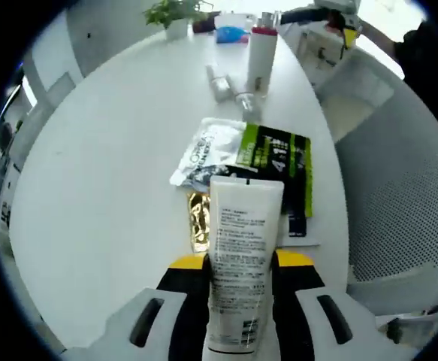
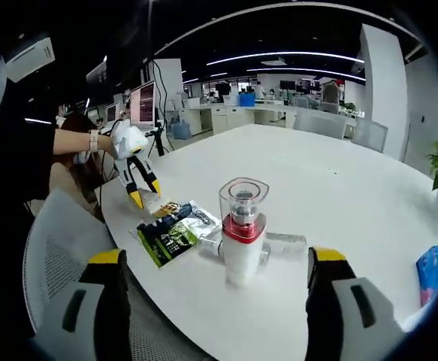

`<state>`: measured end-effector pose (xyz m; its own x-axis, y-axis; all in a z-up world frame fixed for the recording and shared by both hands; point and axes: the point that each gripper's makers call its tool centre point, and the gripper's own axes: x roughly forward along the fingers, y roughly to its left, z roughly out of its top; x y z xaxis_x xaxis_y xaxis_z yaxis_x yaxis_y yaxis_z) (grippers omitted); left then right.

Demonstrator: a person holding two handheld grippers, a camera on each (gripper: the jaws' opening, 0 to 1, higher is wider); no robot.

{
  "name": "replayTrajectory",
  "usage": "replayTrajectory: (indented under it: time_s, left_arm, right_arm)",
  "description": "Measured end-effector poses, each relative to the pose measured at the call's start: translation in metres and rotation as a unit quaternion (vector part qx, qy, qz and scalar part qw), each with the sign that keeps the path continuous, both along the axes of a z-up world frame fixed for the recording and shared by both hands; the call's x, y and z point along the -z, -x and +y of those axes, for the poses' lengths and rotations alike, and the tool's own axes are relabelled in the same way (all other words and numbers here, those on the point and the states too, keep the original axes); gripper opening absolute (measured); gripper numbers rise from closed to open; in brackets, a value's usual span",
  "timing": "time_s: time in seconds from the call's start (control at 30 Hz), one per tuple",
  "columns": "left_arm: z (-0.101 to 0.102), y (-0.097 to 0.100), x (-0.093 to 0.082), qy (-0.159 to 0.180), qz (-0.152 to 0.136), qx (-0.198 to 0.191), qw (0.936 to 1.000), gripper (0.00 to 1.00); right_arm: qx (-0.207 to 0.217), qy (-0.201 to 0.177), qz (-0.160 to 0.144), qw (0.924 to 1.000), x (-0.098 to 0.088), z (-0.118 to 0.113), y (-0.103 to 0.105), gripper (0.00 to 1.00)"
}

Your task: Arrange the skincare products in the storage area until every visible bottle or jar stands upright without overlapping.

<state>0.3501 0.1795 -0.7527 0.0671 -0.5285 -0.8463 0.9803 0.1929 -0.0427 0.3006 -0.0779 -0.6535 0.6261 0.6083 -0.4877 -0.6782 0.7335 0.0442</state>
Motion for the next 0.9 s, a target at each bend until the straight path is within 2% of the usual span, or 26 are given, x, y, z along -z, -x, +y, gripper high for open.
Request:
replayTrajectory:
  time_s: [0.17,0.27,0.37,0.43,0.5,0.6,0.73,0.87,0.9]
  left_arm:
    - [-0.002,-0.003,-0.018,0.058,-0.016,-0.039,0.9974,0.28]
    - [-0.003,-0.003,-0.028,0.080,-0.026,-0.060,0.9947,0.28]
    - [-0.003,-0.008,-0.043,0.123,-0.046,-0.095,0.9867,0.28]
    - [-0.003,-0.010,-0.051,0.144,-0.054,-0.108,0.9822,0.28]
    - [-0.004,-0.009,-0.063,0.171,-0.061,-0.121,0.9759,0.28]
    - [-0.005,-0.008,-0.071,0.182,-0.068,-0.126,0.9728,0.27]
    - [-0.009,-0.012,-0.086,0.218,-0.083,-0.148,0.9612,0.27]
    - [-0.015,-0.014,-0.094,0.244,-0.089,-0.162,0.9520,0.27]
    - [-0.015,-0.014,-0.095,0.246,-0.090,-0.162,0.9513,0.27]
  right_arm:
    - [-0.005,0.004,-0.003,1.0000,0.001,0.002,0.003,0.99]
    - [-0.003,0.005,-0.006,1.0000,0.001,0.001,0.003,0.99]
    - [-0.005,0.003,-0.011,0.9999,-0.001,0.001,0.004,0.98]
    - [-0.005,0.006,-0.014,0.9999,-0.002,0.000,0.005,0.94]
    - [-0.002,0.004,-0.011,0.9999,-0.002,0.001,0.006,0.95]
    - [-0.006,0.004,-0.009,0.9999,0.001,0.005,0.008,0.92]
    - [-0.010,0.001,-0.015,0.9998,-0.003,0.007,0.009,0.89]
    - [-0.006,-0.005,-0.020,0.9998,-0.007,0.007,0.009,0.89]
    - [-0.004,-0.005,-0.023,0.9997,-0.008,0.007,0.009,0.88]
